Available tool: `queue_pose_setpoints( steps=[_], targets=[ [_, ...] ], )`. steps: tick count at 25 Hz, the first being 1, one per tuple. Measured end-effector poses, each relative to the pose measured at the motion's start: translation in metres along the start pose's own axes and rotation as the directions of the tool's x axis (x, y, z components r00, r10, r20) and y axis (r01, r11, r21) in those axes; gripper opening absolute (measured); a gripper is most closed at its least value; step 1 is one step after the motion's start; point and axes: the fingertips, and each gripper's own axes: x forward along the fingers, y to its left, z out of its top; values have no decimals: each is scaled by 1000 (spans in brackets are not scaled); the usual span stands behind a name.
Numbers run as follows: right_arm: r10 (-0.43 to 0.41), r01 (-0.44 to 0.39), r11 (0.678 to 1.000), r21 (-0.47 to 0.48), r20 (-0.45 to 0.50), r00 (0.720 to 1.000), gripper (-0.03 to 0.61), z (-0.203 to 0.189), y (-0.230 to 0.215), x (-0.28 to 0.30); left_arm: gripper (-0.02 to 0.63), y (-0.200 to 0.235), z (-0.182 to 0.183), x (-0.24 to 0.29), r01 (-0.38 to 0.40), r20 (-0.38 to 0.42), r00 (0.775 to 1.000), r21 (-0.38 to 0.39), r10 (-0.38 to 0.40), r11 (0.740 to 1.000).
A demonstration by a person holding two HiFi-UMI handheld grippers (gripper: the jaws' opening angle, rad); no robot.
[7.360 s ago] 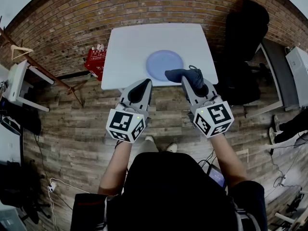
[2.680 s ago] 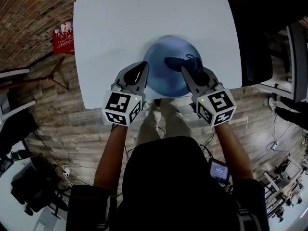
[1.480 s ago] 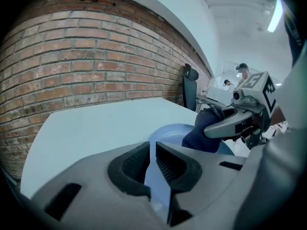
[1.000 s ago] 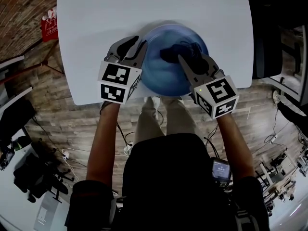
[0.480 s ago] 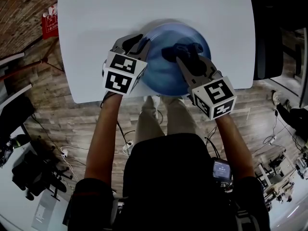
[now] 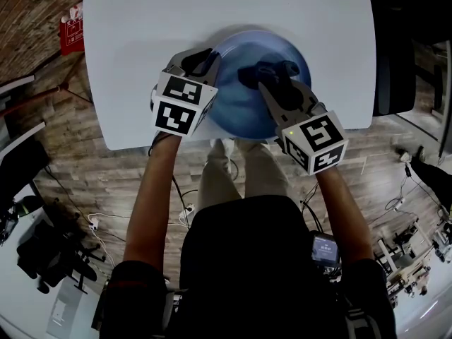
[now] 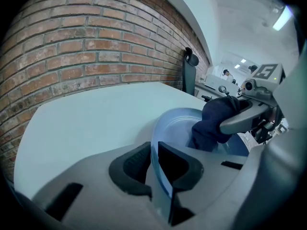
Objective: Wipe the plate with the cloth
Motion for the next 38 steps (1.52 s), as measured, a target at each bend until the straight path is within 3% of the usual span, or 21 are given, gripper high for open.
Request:
queue_pose_setpoints(
  steps=[12,20,24,31,38],
  targets=[
    [-7,7,1000,-9,-7,1000,41,-4,3,0,38,2,2,-1,-11,12,1000,-13,11,1000],
    [-3,-2,997,-82,-57,998,41,-4,1,-3,35,4,0,1,-23,10,1000,-16,23,1000],
    [-9,-14,985,-174,-125,992,41,4,2,-2,35,4,0,0,-24,8,1000,-18,24,1000],
    [-2,-94,924,-370,-251,968,41,6,15,12,35,6,0,0,-28,13,1000,-23,28,999],
    [-10,-199,805,-558,-349,937,41,9,28,27,35,5,1,1,-25,11,1000,-12,25,1000]
  ],
)
